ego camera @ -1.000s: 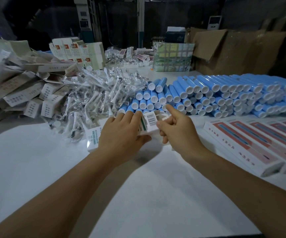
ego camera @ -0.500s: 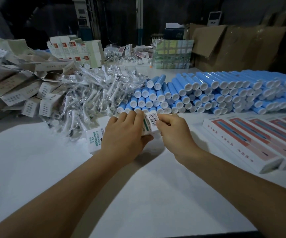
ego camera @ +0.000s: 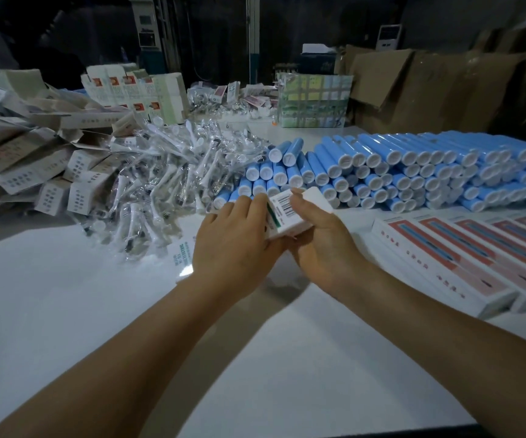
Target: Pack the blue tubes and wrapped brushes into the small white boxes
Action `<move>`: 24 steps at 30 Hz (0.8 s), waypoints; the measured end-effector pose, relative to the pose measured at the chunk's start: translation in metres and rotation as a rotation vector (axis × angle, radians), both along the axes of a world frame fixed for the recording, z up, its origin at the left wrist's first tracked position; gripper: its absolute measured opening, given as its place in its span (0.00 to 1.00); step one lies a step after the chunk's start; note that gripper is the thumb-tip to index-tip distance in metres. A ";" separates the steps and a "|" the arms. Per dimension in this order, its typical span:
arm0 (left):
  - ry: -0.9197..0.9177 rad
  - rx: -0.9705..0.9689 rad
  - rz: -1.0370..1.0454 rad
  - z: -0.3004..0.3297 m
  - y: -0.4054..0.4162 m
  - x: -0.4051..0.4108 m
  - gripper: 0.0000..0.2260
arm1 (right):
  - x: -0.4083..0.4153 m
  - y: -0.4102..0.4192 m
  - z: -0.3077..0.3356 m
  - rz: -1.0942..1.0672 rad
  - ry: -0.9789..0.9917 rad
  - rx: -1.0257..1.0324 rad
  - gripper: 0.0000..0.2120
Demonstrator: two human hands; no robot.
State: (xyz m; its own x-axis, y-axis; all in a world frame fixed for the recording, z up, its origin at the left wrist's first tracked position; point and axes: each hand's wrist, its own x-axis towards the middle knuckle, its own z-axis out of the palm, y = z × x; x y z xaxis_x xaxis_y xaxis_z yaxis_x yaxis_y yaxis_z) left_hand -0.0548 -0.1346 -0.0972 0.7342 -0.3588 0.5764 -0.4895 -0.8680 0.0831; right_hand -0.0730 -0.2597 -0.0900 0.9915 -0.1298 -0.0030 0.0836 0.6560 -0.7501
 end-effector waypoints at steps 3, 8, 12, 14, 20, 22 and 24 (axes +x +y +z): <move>0.007 0.038 -0.026 0.003 -0.003 -0.006 0.36 | -0.003 -0.001 -0.005 -0.275 -0.042 -0.505 0.13; -0.025 0.088 -0.051 0.003 -0.002 -0.016 0.31 | -0.009 0.000 -0.014 -0.464 -0.204 -1.263 0.21; -0.034 0.111 -0.048 0.004 -0.001 -0.019 0.32 | -0.016 0.002 -0.010 -0.367 -0.149 -1.182 0.21; -0.037 0.099 -0.038 0.003 -0.001 -0.018 0.31 | -0.015 0.000 0.000 -0.194 -0.055 -0.707 0.17; -0.071 0.048 -0.043 0.004 0.000 -0.016 0.31 | -0.012 -0.005 0.007 -0.056 -0.032 -0.321 0.13; -0.077 0.025 -0.055 0.005 0.001 -0.016 0.31 | -0.012 -0.005 0.006 -0.074 -0.045 -0.337 0.15; -0.075 0.008 -0.058 0.005 0.002 -0.016 0.30 | -0.011 -0.008 0.005 -0.079 -0.062 -0.356 0.18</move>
